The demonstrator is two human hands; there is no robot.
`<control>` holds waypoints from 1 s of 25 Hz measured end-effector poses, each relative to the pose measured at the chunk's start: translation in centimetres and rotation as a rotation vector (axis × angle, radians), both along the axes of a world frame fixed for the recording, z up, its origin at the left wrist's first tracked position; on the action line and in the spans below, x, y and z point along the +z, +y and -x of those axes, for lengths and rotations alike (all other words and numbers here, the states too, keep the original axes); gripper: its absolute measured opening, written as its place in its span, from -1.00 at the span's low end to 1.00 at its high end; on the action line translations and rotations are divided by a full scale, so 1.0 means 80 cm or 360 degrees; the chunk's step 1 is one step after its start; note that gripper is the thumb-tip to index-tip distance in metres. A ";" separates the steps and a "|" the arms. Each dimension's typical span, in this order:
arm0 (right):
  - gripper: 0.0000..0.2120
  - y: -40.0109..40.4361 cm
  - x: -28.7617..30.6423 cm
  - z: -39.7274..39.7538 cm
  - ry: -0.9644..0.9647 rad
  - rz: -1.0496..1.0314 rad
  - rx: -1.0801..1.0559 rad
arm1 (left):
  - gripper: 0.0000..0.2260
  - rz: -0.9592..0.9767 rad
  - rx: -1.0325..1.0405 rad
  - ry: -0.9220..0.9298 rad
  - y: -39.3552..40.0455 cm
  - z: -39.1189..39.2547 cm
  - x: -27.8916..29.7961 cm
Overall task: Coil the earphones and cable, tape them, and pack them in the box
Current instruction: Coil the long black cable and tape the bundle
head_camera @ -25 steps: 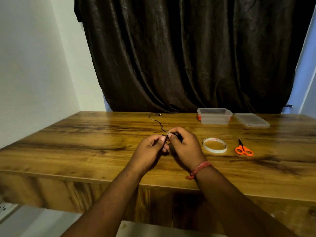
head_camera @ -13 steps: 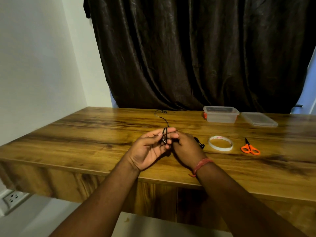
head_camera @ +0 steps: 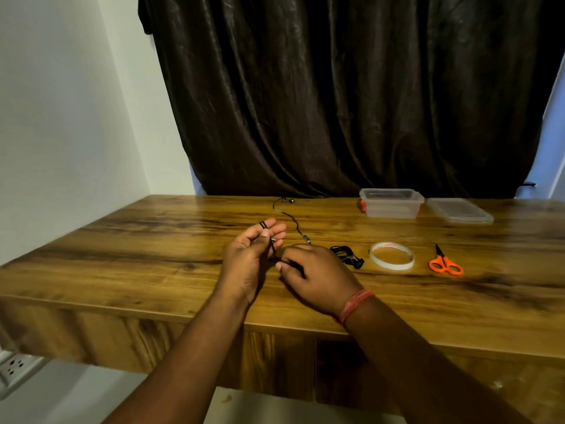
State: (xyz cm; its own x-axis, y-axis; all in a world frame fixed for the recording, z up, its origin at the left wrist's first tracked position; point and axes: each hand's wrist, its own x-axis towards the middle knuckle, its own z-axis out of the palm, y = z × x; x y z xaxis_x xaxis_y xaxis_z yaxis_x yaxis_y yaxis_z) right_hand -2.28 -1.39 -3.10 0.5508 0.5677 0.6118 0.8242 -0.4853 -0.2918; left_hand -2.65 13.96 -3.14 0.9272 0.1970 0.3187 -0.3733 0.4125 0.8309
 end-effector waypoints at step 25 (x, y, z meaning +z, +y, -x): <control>-0.87 0.000 -0.007 -0.011 0.0411 -0.0203 -0.0008 | -0.74 0.0265 -0.0482 -0.0088 -0.006 0.029 0.012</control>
